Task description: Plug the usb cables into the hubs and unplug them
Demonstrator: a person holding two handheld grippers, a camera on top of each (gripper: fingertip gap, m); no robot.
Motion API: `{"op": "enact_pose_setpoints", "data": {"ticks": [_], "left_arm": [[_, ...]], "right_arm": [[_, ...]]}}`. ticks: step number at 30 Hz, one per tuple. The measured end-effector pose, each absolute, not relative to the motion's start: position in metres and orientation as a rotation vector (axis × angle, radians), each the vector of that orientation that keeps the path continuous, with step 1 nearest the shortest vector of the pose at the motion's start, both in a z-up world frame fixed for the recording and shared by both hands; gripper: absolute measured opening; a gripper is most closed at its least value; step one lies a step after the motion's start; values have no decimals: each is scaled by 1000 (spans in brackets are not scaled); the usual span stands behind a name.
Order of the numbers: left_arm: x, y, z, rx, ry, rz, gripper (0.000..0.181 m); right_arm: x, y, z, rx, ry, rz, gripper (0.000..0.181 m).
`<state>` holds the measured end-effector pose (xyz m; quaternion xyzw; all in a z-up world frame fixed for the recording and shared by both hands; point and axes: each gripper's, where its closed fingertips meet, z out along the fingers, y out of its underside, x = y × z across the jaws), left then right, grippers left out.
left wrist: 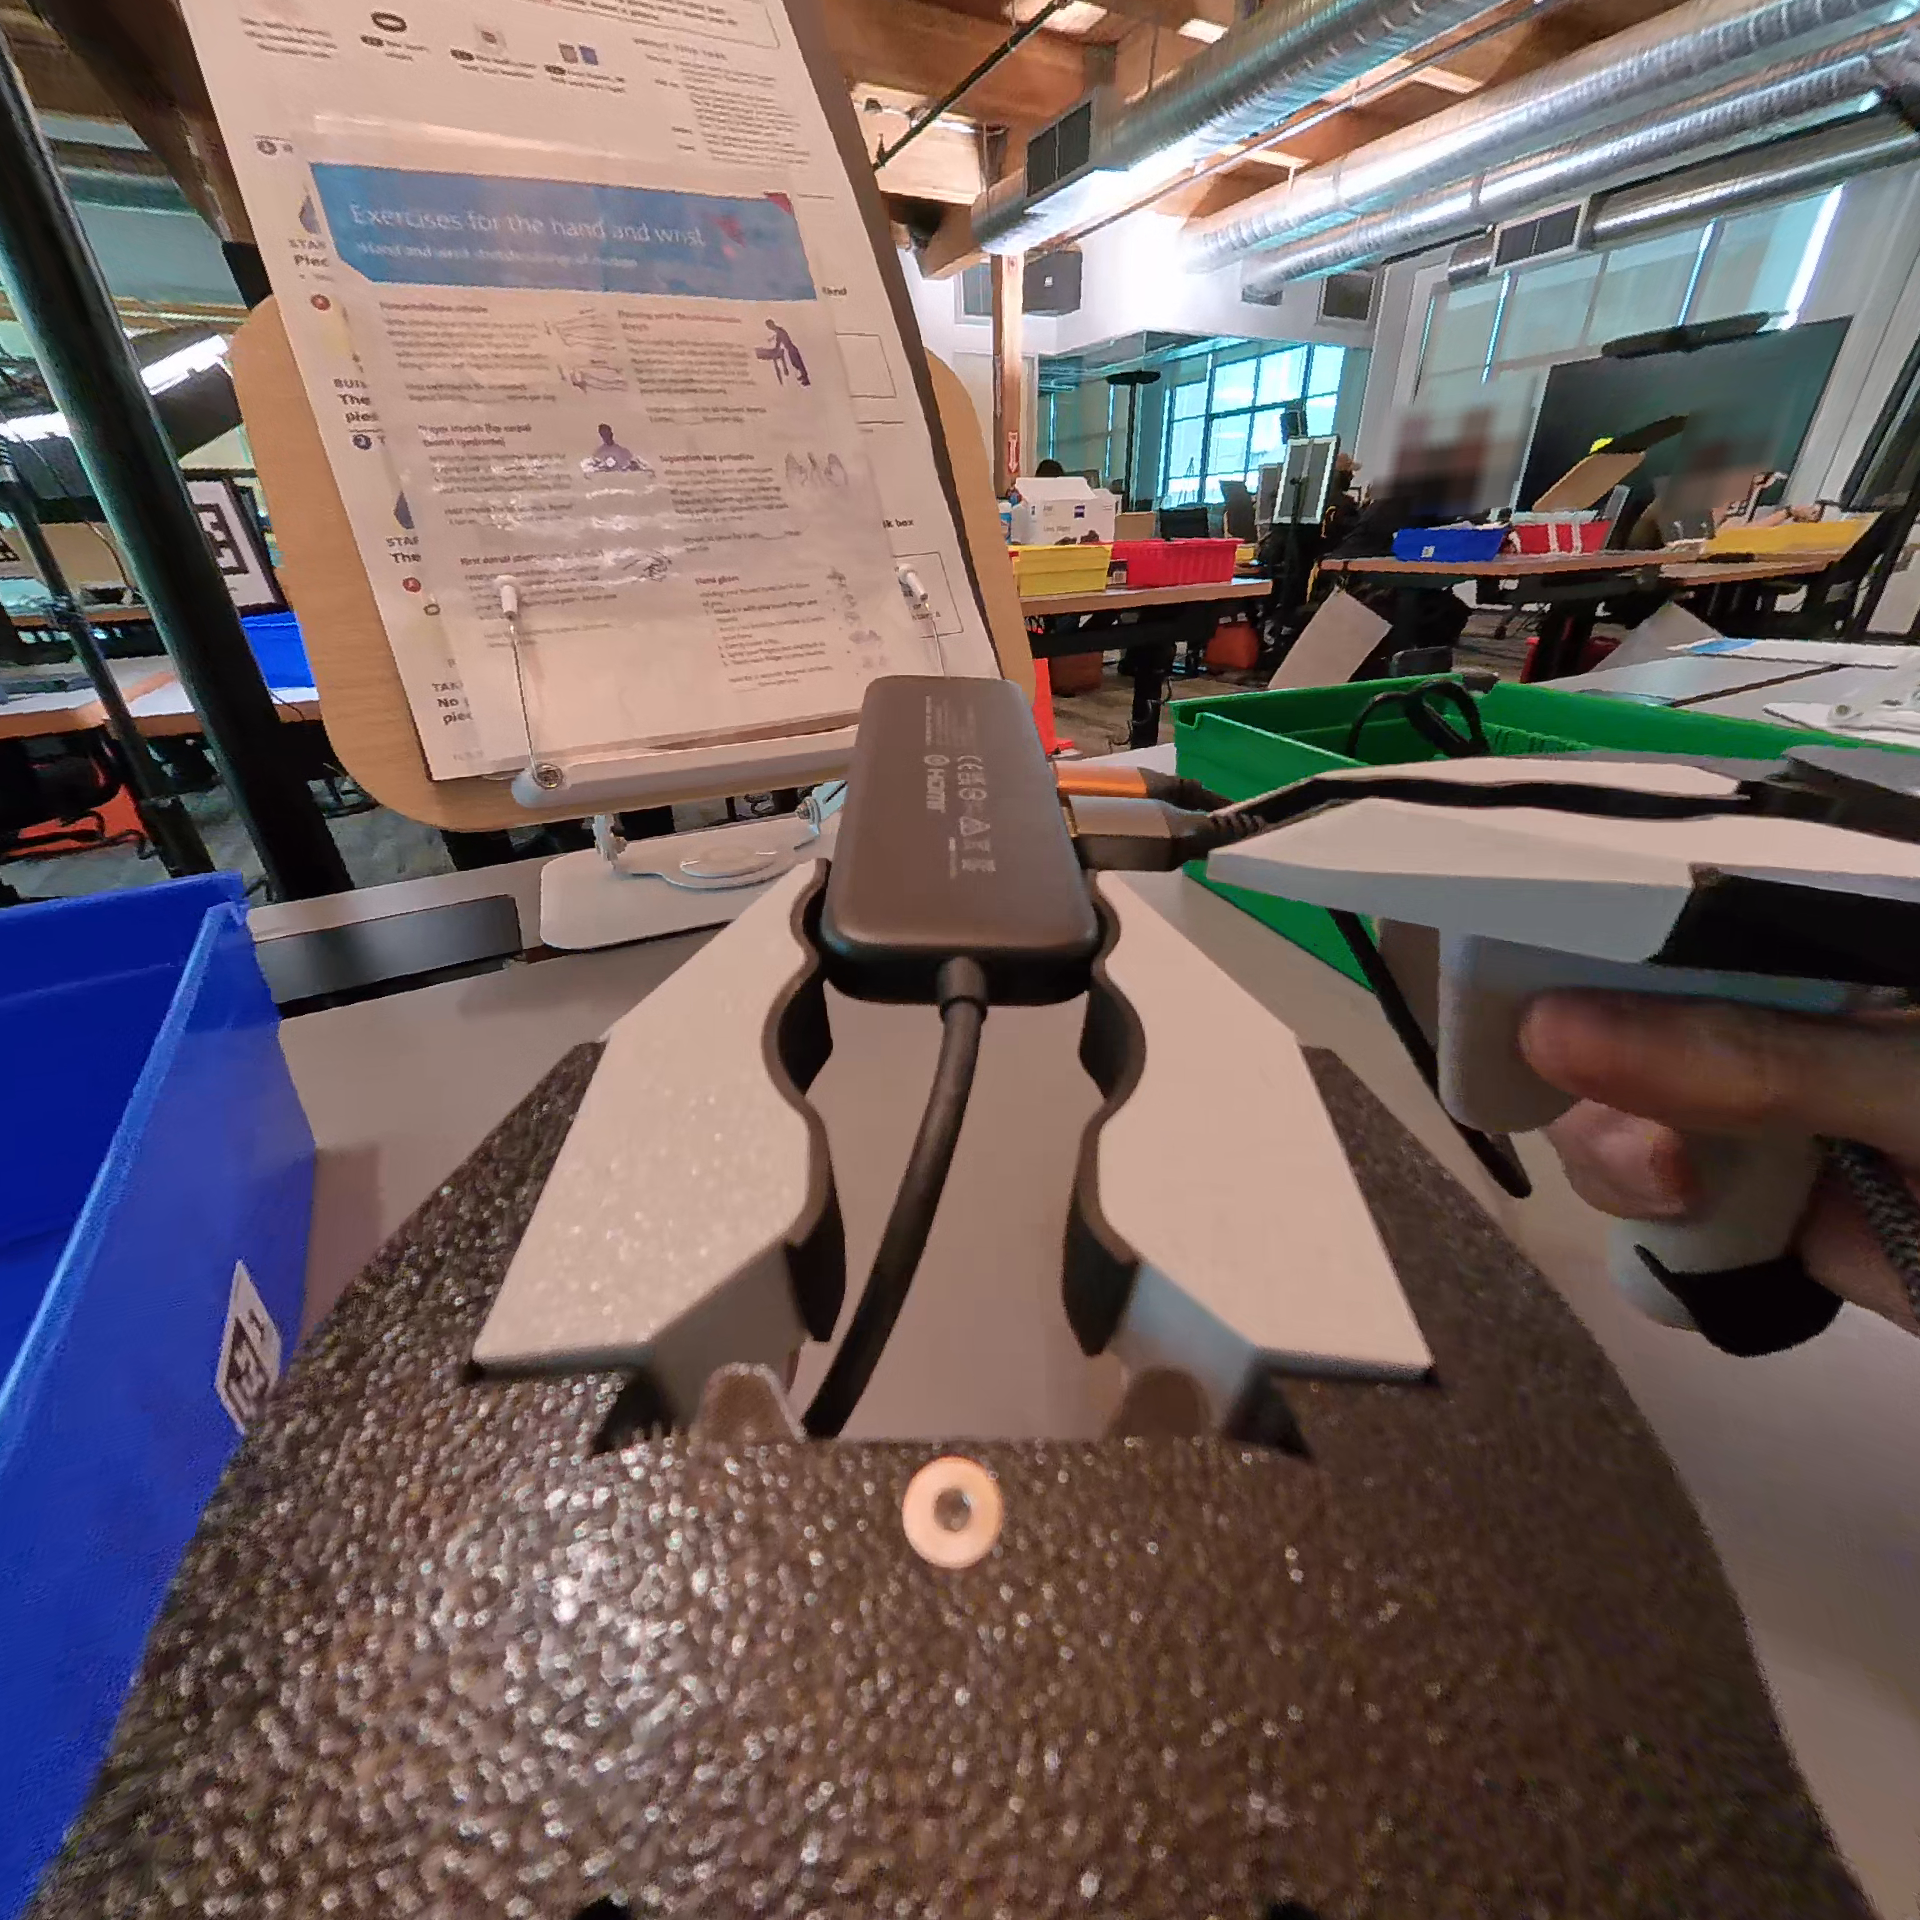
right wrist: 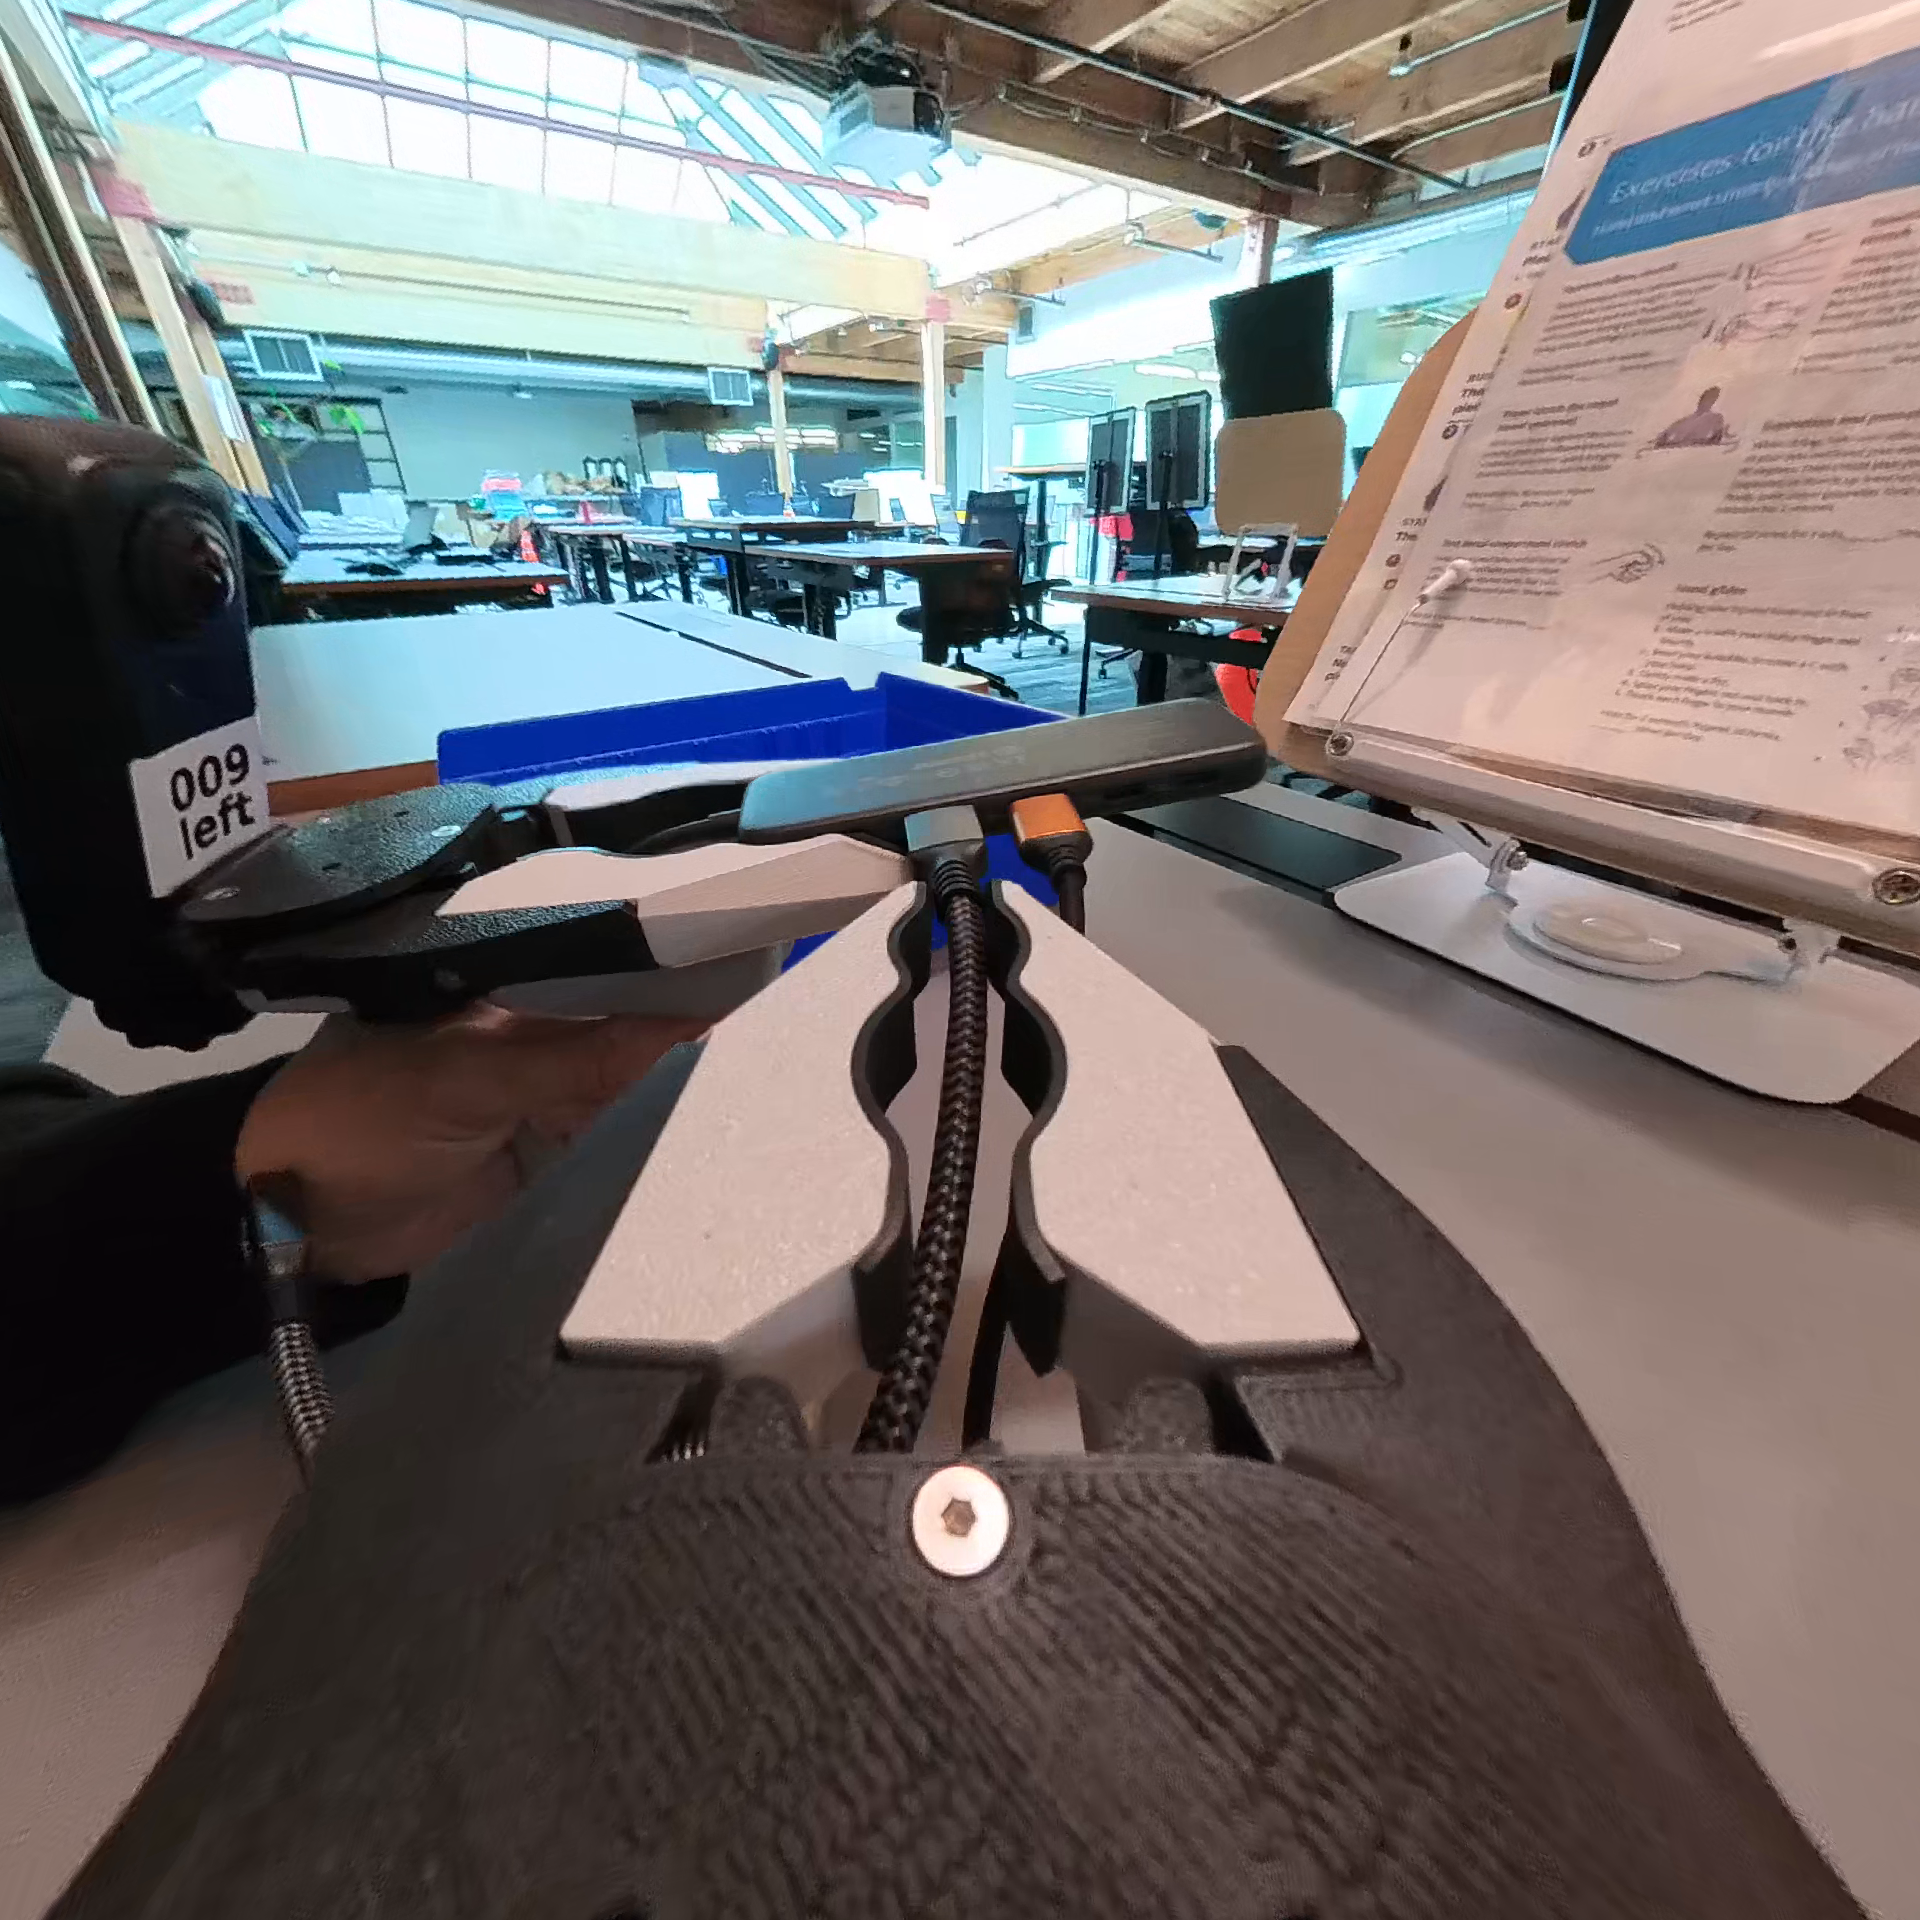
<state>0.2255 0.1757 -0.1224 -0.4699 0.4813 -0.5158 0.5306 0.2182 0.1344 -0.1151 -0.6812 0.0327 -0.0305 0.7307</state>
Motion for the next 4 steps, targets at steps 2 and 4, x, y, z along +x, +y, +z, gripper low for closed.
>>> {"op": "enact_pose_setpoints", "data": {"ticks": [2, 4], "left_arm": [[225, 177, -122, -1121, 1143, -1245, 44], [224, 179, -122, -1142, 1126, -1270, 44]], "right_arm": [[217, 135, -112, -1490, 63, -77, 7], [216, 136, -111, -1489, 60, -98, 7]]}}
